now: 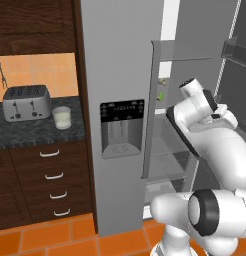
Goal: Grab a lemon wedge from the fridge and one ice cube from the ice bowl, and put them in the glass of lemonade.
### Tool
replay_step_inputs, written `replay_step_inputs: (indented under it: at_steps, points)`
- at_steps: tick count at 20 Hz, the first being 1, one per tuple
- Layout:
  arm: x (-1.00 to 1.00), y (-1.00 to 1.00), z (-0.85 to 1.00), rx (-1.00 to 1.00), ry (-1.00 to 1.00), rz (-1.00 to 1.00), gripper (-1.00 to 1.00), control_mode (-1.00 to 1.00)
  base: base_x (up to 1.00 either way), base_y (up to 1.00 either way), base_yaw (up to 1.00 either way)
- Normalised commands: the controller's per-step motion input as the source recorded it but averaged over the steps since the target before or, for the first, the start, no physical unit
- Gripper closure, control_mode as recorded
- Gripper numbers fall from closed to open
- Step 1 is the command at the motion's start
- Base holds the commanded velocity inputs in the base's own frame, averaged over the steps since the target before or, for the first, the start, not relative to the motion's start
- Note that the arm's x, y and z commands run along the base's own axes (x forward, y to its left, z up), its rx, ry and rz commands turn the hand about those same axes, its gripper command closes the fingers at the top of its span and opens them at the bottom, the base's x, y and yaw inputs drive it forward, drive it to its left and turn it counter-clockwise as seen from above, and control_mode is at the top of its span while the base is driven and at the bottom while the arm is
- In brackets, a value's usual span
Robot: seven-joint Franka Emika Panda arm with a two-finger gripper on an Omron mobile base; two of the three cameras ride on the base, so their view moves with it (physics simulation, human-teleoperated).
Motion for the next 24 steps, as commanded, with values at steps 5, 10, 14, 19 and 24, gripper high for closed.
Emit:
replay_step_inputs:
  at_steps: [5, 10, 14, 19, 24]
  points:
    - [-0.26, 0.66, 0.0, 0.0, -0.01, 0.09, -1.0, -1.0, 0.0, 0.0, 0.0]
    - [-0.06, 0.86, 0.0, 0.0, 0.0, 0.21, -1.0, -1.0, 0.0, 0.0, 0.0]
    - [-0.35, 0.35, -0.13, 0.08, -0.08, 0.35, -1.0, -1.0, 0.0, 0.0, 0.0]
    - [-0.14, 0.04, -0.14, 0.33, -0.05, 0.31, -1.0, -1.0, 0.0, 0.0, 0.0]
    - [0.01, 0.0, -0.16, 0.43, 0.01, 0.26, -1.0, -1.0, 0.0, 0.0, 0.0]
